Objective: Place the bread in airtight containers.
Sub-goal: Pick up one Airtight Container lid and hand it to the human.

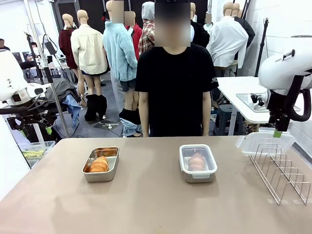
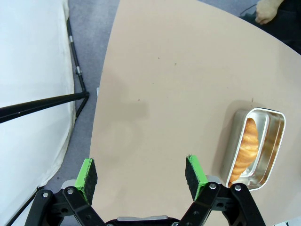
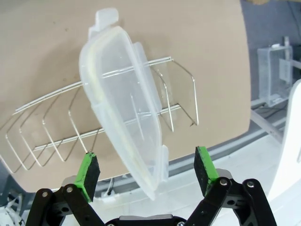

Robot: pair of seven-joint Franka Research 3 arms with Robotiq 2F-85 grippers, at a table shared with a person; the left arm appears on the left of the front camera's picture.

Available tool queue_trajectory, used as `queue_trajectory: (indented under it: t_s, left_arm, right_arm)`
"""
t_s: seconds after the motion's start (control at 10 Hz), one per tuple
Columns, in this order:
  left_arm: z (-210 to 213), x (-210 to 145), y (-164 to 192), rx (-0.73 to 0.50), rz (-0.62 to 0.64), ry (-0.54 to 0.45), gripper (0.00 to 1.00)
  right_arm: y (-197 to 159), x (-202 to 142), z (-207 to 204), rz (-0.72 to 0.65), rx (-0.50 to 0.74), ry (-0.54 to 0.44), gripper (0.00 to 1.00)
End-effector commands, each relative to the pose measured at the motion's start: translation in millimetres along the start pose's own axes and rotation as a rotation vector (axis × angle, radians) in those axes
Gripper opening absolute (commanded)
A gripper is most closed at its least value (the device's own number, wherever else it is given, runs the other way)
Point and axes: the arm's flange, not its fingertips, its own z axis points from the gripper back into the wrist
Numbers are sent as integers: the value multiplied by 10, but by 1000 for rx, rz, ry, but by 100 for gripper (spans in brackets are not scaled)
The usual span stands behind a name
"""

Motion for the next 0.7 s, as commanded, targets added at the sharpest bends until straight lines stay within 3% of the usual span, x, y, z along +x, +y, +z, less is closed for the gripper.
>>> queue_trajectory:
  t_s: [0.0,0.5,0.6]
  left_arm:
    - [17,-7,13,1,8,3,97]
    - [17,-7,13,1,8,3,97]
    - [17,-7,13,1,8,3,97]
  right_arm:
    - [-93,14,-23,15,20,-27,100]
    - [-165,148,-270,33,71,-29,100]
    - [-180,155,-280,30,79,-31,80]
